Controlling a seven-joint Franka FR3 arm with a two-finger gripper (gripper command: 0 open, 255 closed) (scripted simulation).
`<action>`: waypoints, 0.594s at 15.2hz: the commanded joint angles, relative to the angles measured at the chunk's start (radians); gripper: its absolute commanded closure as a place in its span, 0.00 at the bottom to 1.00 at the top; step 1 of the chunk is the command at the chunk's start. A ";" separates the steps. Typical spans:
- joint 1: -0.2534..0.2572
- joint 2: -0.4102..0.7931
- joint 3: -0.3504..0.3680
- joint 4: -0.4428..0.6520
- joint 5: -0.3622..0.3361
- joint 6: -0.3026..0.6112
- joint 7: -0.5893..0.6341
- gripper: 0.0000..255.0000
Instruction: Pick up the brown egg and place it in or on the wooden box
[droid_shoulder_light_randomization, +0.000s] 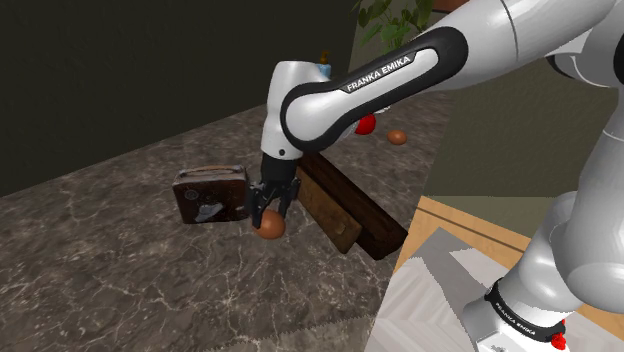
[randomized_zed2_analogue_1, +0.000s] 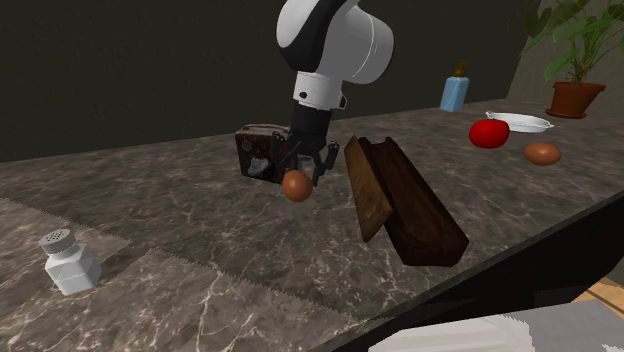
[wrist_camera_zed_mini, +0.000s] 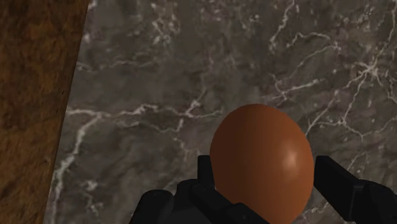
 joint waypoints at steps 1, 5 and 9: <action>-0.001 -0.012 0.000 0.013 0.000 -0.024 0.005 1.00; -0.004 -0.039 0.000 0.036 0.001 -0.073 0.013 1.00; -0.006 -0.062 0.000 0.063 0.001 -0.122 0.021 1.00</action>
